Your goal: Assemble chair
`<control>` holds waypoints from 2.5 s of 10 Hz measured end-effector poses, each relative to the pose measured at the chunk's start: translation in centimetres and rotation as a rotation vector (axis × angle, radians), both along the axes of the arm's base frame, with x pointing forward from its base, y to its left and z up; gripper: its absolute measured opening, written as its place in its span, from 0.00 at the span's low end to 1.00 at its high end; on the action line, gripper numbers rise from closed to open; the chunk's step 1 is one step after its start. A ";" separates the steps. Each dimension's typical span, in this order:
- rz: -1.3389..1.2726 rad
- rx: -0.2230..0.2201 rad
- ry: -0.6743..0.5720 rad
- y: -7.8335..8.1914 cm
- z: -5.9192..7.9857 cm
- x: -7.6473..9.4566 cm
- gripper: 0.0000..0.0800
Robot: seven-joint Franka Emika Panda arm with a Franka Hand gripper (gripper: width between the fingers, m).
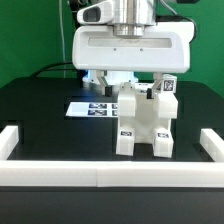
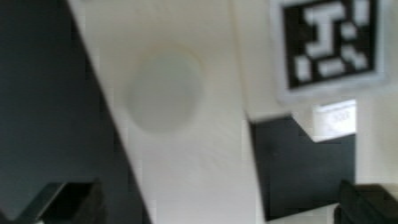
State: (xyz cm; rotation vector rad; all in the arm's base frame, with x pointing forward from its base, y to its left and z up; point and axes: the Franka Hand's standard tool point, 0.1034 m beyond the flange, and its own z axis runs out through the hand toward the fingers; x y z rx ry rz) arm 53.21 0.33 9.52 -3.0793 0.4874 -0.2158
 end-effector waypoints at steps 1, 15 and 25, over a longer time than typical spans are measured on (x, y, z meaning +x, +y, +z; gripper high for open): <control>0.005 0.000 -0.003 0.4 0.0 0.2 0.81; 0.011 -0.037 -0.010 -0.2 -1.7 -2.1 0.53; 0.009 -0.065 -0.055 -4.4 -1.0 3.2 0.37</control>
Offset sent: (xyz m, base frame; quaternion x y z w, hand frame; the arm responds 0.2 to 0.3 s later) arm 0.0034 0.0140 0.0027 -0.0130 -0.0109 0.0193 0.9997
